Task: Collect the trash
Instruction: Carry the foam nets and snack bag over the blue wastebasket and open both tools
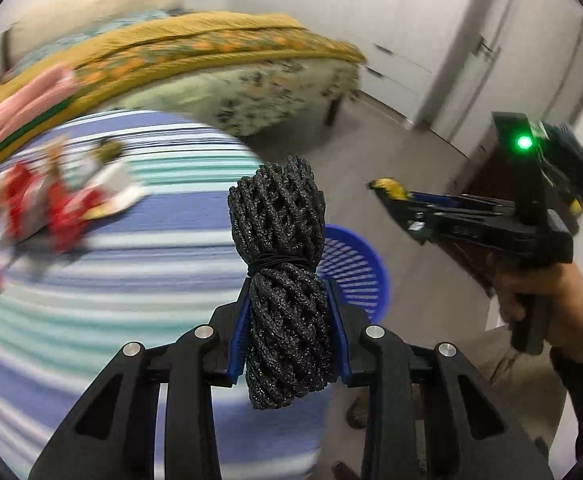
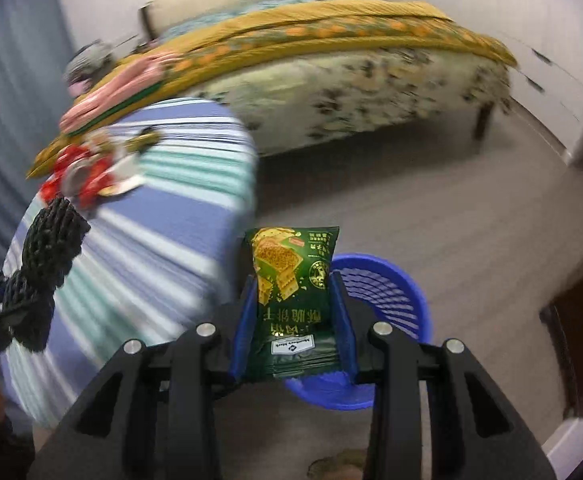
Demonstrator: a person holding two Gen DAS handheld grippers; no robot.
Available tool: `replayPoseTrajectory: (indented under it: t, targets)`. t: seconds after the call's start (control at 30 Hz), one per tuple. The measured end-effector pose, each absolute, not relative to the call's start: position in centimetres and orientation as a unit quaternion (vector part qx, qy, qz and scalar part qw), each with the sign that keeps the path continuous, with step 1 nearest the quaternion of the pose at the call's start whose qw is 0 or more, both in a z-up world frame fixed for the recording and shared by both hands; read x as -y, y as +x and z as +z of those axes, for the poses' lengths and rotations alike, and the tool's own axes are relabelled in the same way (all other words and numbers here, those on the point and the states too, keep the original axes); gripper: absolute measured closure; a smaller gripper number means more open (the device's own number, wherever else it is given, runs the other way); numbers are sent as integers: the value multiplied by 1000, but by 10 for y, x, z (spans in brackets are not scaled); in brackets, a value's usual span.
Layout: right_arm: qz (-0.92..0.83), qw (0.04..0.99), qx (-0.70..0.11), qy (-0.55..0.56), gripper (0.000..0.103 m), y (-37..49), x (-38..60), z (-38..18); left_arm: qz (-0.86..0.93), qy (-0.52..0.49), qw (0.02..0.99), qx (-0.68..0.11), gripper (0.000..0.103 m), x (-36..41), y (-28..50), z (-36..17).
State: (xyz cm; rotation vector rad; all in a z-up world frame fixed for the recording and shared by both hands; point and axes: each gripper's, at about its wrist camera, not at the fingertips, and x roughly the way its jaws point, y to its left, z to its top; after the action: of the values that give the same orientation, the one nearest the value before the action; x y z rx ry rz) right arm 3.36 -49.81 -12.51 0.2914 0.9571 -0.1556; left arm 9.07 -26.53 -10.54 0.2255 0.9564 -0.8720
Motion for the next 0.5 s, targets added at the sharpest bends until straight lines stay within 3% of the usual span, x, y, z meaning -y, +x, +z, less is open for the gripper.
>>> replayPoseTrajectory:
  t: [0.23, 0.5]
  targets:
    - [-112, 855, -466, 198, 68, 28, 565, -167, -417, 140, 763, -473, 68, 369, 95, -150]
    - [-114, 838, -465, 263, 66, 34, 597, -200, -412, 150, 749, -498, 64, 419, 109, -196]
